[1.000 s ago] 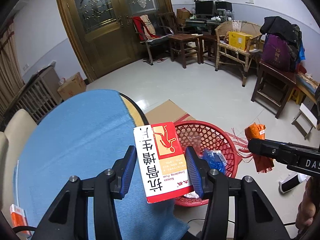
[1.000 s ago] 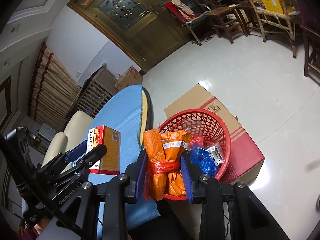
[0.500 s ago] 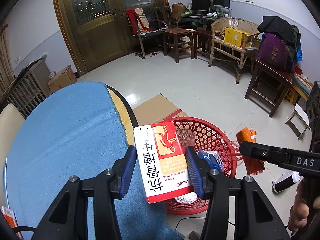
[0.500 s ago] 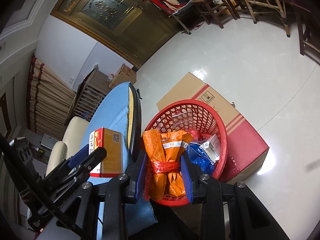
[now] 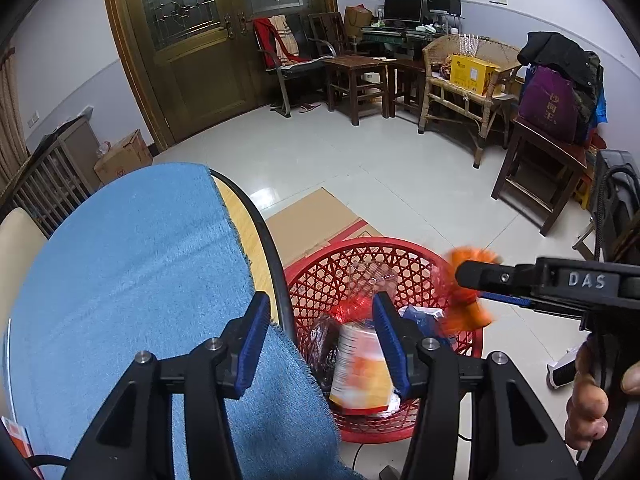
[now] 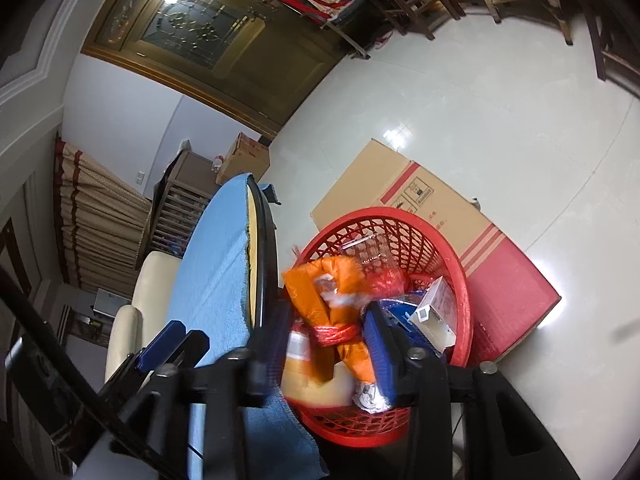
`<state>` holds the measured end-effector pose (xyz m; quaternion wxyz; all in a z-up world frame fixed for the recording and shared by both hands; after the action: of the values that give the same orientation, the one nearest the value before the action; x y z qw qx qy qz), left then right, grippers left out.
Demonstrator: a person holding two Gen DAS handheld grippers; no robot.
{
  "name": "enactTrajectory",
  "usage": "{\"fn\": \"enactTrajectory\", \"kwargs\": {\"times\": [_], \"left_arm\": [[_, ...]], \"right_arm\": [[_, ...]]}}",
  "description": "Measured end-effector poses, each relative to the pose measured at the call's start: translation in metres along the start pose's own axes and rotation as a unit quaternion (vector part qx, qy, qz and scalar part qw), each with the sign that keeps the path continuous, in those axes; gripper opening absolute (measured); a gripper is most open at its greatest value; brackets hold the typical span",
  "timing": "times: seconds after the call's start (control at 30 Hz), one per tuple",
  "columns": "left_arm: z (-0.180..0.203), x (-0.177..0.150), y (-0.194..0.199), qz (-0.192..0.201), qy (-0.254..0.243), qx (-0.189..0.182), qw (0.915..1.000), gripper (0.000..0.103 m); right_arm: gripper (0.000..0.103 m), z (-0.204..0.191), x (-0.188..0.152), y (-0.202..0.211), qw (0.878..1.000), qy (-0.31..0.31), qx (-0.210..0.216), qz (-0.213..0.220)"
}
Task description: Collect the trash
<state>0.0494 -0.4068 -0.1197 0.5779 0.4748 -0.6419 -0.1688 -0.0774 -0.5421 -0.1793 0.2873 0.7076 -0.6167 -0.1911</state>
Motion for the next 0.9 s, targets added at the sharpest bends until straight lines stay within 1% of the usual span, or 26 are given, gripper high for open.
{"fn": "enactTrajectory", "kwargs": {"times": [0.03,0.2,0.4,0.53,0.7,0.8,0.9], "left_arm": [[-0.001,0.000,0.001,0.000,0.000,0.006,1.0000,0.063],[-0.007,-0.002,0.012,0.004,0.001,0.029,0.9996,0.066],[-0.019,-0.011,0.045,0.021,0.005,0.070,0.9973,0.070],[-0.033,-0.020,0.074,0.033,0.024,0.094,0.9948,0.073],[-0.064,-0.044,0.121,0.046,0.061,0.141,0.9872,0.073],[-0.087,-0.066,0.150,0.045,0.081,0.179,0.9795,0.073],[-0.111,-0.093,0.183,0.042,0.109,0.215,0.9697,0.073]], "right_arm": [[0.064,-0.001,0.000,0.000,1.000,-0.003,0.002,0.003],[0.064,-0.008,-0.003,0.002,1.000,0.017,0.004,0.013],[0.064,-0.025,-0.016,0.010,0.999,0.039,0.009,0.017],[0.064,-0.052,-0.037,0.020,0.996,0.088,0.007,0.025],[0.064,-0.092,-0.073,0.036,0.985,0.167,0.000,0.047],[0.064,-0.122,-0.101,0.044,0.974,0.219,-0.001,0.058],[0.064,-0.152,-0.134,0.051,0.961,0.268,0.005,0.066]]}}
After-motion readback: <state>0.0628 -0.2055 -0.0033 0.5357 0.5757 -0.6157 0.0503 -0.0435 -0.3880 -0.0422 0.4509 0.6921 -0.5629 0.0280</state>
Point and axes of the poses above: each gripper's, at about its wrist camera, not at the fingertips, and y roughly against the way its jaws point, z to its right, x to its top, the point moved 4 cm from there along -y, roughly the way its jaws point, and after that the axes turned 15 degrees about -y, right-handed, at the moved point
